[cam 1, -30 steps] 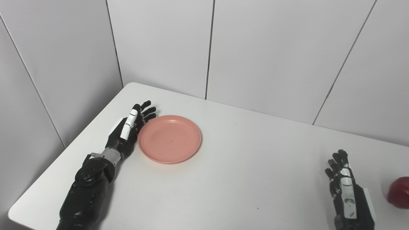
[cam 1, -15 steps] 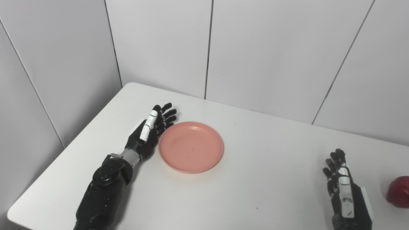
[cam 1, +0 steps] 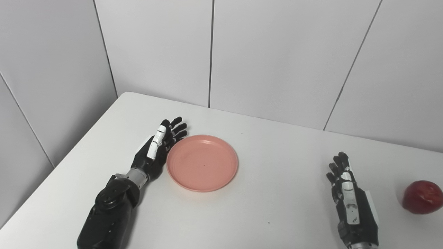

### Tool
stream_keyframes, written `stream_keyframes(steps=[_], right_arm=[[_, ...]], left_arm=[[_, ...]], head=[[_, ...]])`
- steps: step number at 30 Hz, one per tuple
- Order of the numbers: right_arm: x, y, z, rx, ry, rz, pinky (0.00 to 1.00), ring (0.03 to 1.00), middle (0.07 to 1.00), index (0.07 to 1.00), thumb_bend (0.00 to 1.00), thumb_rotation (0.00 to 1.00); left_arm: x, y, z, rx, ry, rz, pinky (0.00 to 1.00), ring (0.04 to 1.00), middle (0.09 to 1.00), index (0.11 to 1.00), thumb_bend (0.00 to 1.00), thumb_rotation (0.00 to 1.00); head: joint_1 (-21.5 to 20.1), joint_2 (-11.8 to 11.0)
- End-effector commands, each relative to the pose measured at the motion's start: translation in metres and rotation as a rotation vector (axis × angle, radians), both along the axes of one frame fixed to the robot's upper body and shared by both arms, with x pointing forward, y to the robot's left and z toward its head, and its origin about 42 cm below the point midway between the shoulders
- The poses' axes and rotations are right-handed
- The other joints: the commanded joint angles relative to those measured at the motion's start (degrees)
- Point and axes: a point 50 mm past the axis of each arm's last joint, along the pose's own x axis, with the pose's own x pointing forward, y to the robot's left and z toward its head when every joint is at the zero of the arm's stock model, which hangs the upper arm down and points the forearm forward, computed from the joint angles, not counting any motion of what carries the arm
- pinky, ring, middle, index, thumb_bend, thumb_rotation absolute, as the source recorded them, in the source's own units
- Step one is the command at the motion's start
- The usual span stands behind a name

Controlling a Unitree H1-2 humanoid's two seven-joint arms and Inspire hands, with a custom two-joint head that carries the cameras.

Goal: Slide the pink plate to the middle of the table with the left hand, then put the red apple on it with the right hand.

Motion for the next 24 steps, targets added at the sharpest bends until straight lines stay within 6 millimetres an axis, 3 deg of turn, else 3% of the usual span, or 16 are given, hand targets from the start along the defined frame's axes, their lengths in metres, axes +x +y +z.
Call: stream_keyframes(steps=[1,9,24], right_arm=[[0.004,0.006,0.016,0.009,-0.038,-0.002,1.0,1.0,1.0,1.0,0.65,0.92],[0.003,0.016,0.019,0.012,-0.031,-0.018,1.0,0.985,0.99,1.0,0.65,0.91],[0.004,0.024,0.022,0.028,-0.051,-0.023,1.0,0.978,0.979,0.995,0.63,0.91]], left_arm=[[0.005,-0.012,0.011,-0.012,-0.053,-0.045,0.99,0.962,0.953,0.947,0.56,1.0],[0.005,-0.023,0.009,-0.025,-0.04,-0.097,1.0,0.984,0.971,0.965,0.58,1.0],[0.002,-0.069,0.011,-0.057,-0.044,-0.173,1.0,0.996,0.992,0.987,0.57,1.0]], head=[[0.0,0.0],[-3.9,0.6],[-5.3,1.1]])
